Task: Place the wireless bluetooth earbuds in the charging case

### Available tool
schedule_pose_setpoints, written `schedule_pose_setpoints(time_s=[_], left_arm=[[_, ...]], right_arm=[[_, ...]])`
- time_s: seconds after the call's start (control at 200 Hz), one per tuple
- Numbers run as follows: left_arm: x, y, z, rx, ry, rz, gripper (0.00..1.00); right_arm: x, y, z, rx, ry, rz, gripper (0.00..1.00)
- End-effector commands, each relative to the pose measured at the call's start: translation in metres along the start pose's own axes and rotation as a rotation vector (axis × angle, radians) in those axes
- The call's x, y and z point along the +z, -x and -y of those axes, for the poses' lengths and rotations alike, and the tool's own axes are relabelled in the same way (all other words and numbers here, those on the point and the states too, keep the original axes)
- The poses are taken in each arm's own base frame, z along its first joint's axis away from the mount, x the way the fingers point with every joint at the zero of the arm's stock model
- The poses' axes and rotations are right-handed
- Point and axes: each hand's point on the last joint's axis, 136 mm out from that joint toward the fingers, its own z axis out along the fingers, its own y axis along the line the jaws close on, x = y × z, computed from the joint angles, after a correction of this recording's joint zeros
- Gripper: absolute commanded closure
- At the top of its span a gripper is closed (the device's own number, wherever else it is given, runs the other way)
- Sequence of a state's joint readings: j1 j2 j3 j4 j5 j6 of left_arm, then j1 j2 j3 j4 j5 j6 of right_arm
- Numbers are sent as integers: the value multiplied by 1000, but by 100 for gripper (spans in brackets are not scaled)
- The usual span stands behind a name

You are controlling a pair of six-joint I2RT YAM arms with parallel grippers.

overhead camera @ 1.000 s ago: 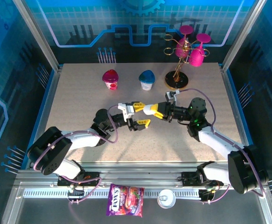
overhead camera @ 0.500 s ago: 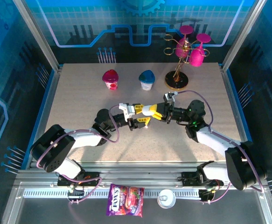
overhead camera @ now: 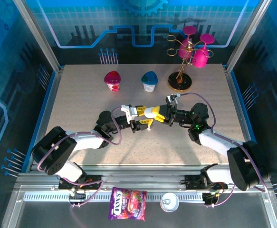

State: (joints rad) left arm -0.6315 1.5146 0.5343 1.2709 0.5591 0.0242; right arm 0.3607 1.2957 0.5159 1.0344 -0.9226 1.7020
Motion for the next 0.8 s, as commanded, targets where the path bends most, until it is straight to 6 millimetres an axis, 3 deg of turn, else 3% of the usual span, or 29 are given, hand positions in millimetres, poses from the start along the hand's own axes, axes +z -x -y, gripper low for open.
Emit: schedule_pose_setpoints(time_s=[0.0,0.38,0.56,0.795], left_arm=[[5,22,11,46,-62,71,48],[5,24,12,36,-70,79,48],[6,25,12,33,-78,78,53],[7,25,12,34,-79,80,50]], right_arm=[[1,1,4,1,6,20,84],[1,1,8,1,-3,26,84],[2,2,8,3,-2,23,84],[2,3,9,12,-6,25,84]])
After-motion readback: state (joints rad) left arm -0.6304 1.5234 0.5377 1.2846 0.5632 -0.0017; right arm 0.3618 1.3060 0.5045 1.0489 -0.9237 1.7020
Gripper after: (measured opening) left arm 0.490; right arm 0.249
